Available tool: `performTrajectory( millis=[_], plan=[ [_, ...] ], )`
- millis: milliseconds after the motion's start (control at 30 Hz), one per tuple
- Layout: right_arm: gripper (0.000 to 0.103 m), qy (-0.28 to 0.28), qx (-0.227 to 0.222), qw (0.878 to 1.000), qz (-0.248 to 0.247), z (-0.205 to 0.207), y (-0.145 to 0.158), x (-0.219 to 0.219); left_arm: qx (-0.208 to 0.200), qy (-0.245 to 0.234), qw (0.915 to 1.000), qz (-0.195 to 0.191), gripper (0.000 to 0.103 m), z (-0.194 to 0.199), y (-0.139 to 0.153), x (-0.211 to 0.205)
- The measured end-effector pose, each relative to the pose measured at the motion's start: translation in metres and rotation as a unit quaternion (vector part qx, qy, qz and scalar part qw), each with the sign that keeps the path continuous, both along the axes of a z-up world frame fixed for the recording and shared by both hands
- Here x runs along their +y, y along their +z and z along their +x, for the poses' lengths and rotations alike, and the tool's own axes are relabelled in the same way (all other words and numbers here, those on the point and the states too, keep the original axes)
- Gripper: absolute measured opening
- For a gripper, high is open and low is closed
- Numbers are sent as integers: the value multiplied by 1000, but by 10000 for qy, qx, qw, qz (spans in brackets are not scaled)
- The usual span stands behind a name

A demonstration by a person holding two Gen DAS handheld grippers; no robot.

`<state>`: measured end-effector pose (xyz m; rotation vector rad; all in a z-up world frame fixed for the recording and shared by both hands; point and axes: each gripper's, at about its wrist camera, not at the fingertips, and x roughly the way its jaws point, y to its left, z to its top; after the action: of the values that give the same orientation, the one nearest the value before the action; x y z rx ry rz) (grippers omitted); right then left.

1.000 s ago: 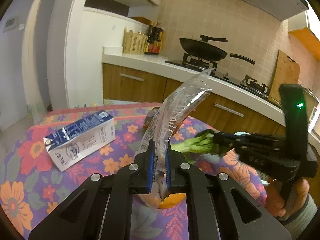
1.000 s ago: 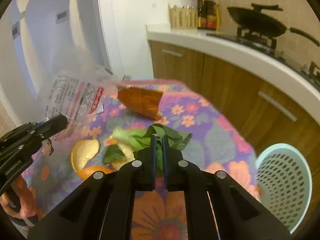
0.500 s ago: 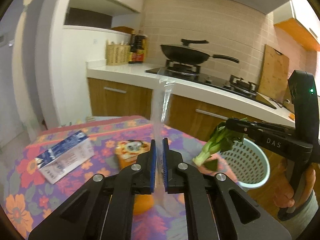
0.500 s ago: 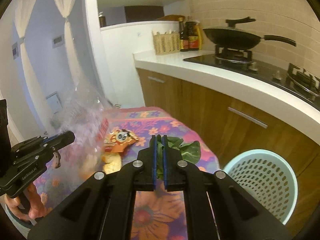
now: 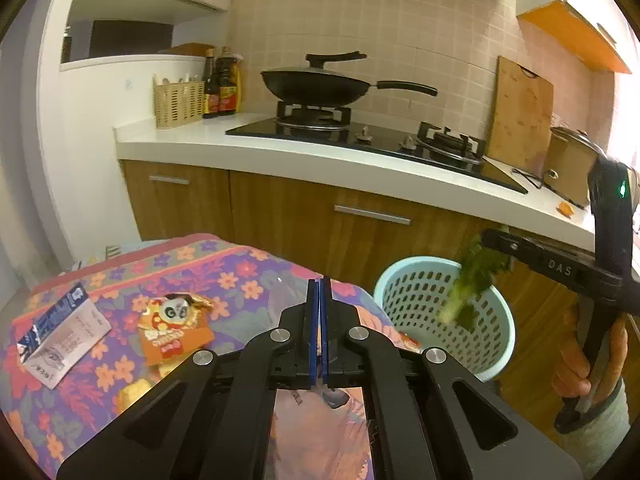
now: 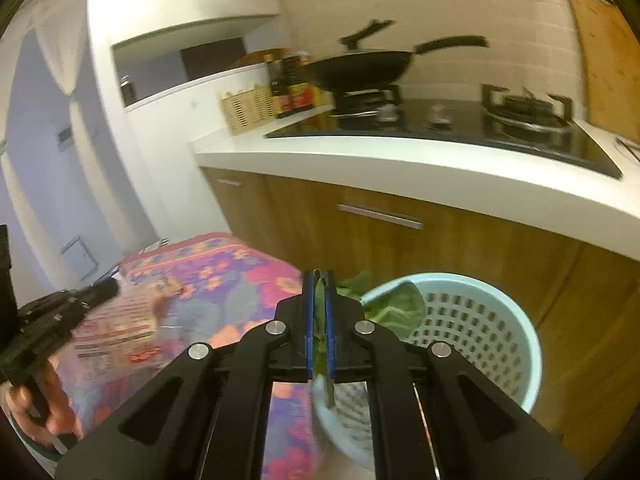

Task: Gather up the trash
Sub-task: 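Carry the vegetable over the blue basket and open the right tool, then carry the plastic bag over the blue basket and open the left tool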

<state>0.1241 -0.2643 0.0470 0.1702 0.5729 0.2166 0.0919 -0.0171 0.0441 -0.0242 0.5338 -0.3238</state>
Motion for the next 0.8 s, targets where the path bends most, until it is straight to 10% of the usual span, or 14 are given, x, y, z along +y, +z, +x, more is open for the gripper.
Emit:
performTrajectory(
  millis=[133, 233, 433, 800],
  plan=[
    [1, -197, 46, 9998, 32, 3, -9, -27, 114, -103, 9998, -129, 9, -5, 6, 23],
    [1, -310, 123, 9994, -102, 8, -20, -38, 287, 58, 9996, -56, 45, -10, -2, 46],
    [1, -440, 599, 9972, 35, 24, -58, -55, 995, -57, 9945, -306, 46, -19, -36, 73],
    [1, -333, 838, 9958, 164, 14, -82, -54, 1542, 582, 9851, 490, 59, -45, -80, 78]
  ],
)
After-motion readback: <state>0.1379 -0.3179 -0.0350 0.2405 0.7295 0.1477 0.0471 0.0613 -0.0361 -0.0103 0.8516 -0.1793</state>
